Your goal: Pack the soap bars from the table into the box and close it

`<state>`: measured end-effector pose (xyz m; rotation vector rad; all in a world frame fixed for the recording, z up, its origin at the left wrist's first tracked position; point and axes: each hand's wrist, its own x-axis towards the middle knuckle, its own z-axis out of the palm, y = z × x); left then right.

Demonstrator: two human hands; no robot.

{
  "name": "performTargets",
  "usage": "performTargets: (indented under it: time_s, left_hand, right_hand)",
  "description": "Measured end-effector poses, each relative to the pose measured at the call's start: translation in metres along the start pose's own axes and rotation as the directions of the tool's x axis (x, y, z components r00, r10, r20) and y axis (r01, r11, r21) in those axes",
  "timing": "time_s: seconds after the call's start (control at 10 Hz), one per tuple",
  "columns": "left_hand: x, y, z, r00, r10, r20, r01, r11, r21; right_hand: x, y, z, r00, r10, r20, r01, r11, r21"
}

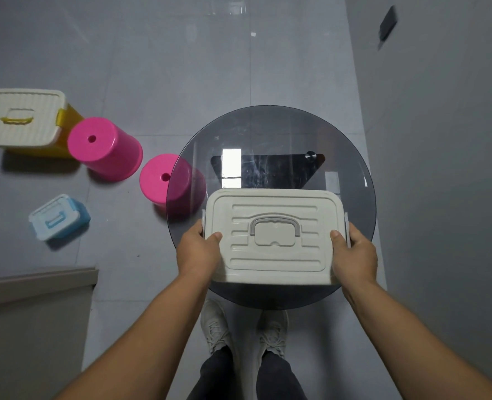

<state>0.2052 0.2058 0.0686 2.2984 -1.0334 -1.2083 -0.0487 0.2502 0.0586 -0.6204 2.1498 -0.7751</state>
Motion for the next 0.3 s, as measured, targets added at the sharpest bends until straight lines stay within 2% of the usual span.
performTargets:
  time_s: [0.2,0.3]
  left_hand:
    - [-0.005,0.006,0.0,0.999,-0.006,0.052,0.004,0.999,0.032]
    - [-0.002,0.005,-0.003,0.995,-0.042,0.096,0.039,0.999,0.028]
  right_hand:
    - [-0.002,-0.003,-0.003,0.999,-0.026,0.046,0.027,0.999,-0.023]
    - [-0.001,-0.009,-0.008,0.997,0.014,0.075,-0.009,0.998,-0.066]
